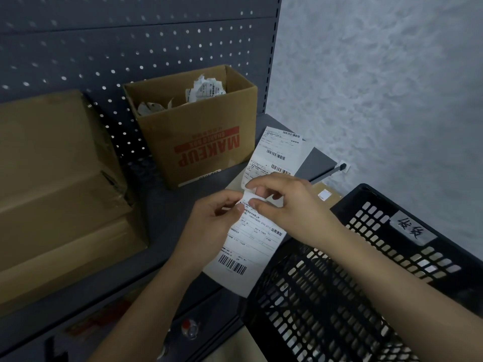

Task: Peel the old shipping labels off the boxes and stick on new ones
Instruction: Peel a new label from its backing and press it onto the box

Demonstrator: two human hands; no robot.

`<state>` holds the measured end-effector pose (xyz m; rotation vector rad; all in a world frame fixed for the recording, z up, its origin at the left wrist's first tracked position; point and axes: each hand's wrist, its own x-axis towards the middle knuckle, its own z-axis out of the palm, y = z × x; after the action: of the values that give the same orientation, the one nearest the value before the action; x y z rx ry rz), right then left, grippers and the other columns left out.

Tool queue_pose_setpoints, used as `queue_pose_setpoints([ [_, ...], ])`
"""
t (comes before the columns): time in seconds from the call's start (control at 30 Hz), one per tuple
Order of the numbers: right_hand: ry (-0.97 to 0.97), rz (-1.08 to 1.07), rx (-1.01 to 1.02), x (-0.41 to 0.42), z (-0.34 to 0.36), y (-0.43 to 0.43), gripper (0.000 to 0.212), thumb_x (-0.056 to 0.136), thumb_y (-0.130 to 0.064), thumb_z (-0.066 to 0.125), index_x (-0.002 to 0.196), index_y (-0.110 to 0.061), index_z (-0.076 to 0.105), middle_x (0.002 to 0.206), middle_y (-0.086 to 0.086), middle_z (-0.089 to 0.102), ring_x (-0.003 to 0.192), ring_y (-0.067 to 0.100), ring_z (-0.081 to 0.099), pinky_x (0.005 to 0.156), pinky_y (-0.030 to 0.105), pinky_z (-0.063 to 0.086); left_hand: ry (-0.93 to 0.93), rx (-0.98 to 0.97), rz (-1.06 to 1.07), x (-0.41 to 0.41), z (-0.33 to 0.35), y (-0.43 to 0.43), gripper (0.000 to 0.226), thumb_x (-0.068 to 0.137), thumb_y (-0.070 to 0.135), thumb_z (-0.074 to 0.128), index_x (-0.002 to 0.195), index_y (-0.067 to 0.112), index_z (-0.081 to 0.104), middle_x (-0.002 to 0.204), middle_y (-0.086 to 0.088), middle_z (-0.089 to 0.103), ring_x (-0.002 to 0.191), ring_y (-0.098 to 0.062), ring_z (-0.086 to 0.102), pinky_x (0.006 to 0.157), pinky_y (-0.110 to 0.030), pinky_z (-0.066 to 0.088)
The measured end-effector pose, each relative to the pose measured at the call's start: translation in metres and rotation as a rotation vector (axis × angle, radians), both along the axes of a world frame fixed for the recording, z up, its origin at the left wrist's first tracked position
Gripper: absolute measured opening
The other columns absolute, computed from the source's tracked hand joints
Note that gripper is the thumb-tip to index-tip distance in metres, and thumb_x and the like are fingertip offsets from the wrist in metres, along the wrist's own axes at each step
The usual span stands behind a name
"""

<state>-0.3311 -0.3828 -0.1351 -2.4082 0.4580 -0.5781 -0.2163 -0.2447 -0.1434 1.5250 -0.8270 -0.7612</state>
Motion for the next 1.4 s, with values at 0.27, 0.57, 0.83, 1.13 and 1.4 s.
queue_pose_setpoints([
  [0.27, 0.017, 0.026, 0.219, -0.005, 0.000, -0.002, 0.015, 0.087, -0.018, 0.070, 0.098, -0.027, 0.071, 0.094, -0.011, 0.071, 0.097, 0.002, 0.064, 0.086, 0.033, 0.052, -0.082, 0.006, -0.010, -0.004, 0.000, -0.003, 0.023, 0.095, 0.004, 0.056, 0.097, 0.018, 0.075, 0.087, 0.002, 0.075, 0.084, -0.012, 0.071, 0.069, -0.019, 0.054],
  [0.57, 0.045, 0.003, 0.133, -0.009, -0.001, 0.001, 0.014, 0.087, -0.021, 0.071, 0.100, -0.027, 0.069, 0.090, -0.011, 0.072, 0.091, -0.001, 0.064, 0.085, 0.020, 0.050, -0.117, 0.027, 0.011, -0.006, -0.003, -0.003, 0.022, 0.095, 0.006, 0.057, 0.099, 0.019, 0.075, 0.086, 0.005, 0.075, 0.082, -0.009, 0.071, 0.067, -0.016, 0.052],
  [0.83, 0.009, -0.006, 0.044, -0.012, -0.004, 0.004, 0.010, 0.089, -0.025, 0.070, 0.098, -0.028, 0.068, 0.091, -0.016, 0.069, 0.094, -0.004, 0.061, 0.083, 0.012, 0.045, 0.039, 0.042, 0.005, -0.007, -0.004, -0.003, 0.017, 0.094, 0.011, 0.060, 0.098, 0.014, 0.076, 0.088, -0.004, 0.075, 0.083, -0.015, 0.072, 0.070, -0.022, 0.053],
  [1.13, -0.124, 0.043, -0.137, -0.015, -0.010, 0.002, 0.010, 0.084, -0.007, 0.072, 0.089, -0.015, 0.072, 0.104, -0.003, 0.060, 0.097, 0.007, 0.057, 0.083, 0.009, 0.039, 0.256, 0.161, -0.011, 0.003, 0.001, -0.015, 0.025, 0.094, 0.026, 0.062, 0.098, 0.004, 0.072, 0.094, -0.018, 0.074, 0.088, -0.033, 0.071, 0.076, -0.035, 0.056],
  [1.4, -0.192, 0.115, -0.288, -0.023, -0.014, 0.000, 0.010, 0.088, -0.021, 0.065, 0.090, -0.014, 0.072, 0.099, -0.003, 0.061, 0.100, 0.018, 0.056, 0.086, 0.041, 0.045, 0.082, 0.191, -0.008, 0.016, 0.002, -0.022, 0.016, 0.092, 0.018, 0.064, 0.090, 0.005, 0.073, 0.091, -0.028, 0.069, 0.077, -0.031, 0.066, 0.077, -0.044, 0.056],
])
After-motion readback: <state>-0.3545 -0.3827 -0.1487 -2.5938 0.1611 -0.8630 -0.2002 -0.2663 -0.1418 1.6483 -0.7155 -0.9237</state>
